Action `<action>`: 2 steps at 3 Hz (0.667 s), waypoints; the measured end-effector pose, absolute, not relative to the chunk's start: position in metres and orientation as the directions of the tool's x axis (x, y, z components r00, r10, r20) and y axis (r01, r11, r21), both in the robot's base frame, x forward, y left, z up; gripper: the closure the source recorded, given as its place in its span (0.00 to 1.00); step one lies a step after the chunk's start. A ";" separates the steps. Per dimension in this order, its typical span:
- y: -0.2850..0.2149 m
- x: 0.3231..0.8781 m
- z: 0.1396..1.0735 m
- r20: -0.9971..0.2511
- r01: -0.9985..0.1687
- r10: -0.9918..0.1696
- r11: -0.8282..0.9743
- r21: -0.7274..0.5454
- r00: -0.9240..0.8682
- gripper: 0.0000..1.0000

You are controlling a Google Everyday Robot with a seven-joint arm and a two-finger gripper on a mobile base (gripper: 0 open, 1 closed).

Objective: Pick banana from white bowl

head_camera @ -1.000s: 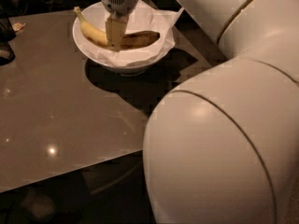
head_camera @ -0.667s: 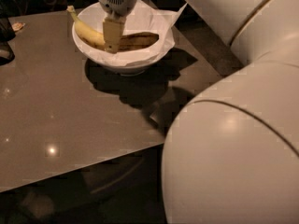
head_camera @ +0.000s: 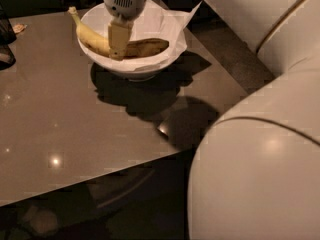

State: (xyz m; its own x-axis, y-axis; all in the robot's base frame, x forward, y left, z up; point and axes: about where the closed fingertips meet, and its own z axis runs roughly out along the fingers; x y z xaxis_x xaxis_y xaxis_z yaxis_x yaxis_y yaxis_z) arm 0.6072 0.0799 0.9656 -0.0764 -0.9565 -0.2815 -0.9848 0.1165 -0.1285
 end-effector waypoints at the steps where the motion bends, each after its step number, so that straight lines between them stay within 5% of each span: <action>1: 0.083 0.573 0.970 -0.280 -0.989 -0.955 0.121 -0.083 -0.094 1.00; 2: 0.081 0.536 0.971 -0.277 -0.986 -0.949 0.165 -0.019 -0.153 1.00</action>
Offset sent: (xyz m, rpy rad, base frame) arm -0.1243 -0.0085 0.0053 -0.0166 0.2213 -0.1025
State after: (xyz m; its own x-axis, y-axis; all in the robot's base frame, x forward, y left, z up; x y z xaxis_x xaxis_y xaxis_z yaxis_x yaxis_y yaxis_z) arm 0.5356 0.0812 0.9713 -0.1531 -0.9487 -0.2767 -0.9862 0.1646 -0.0186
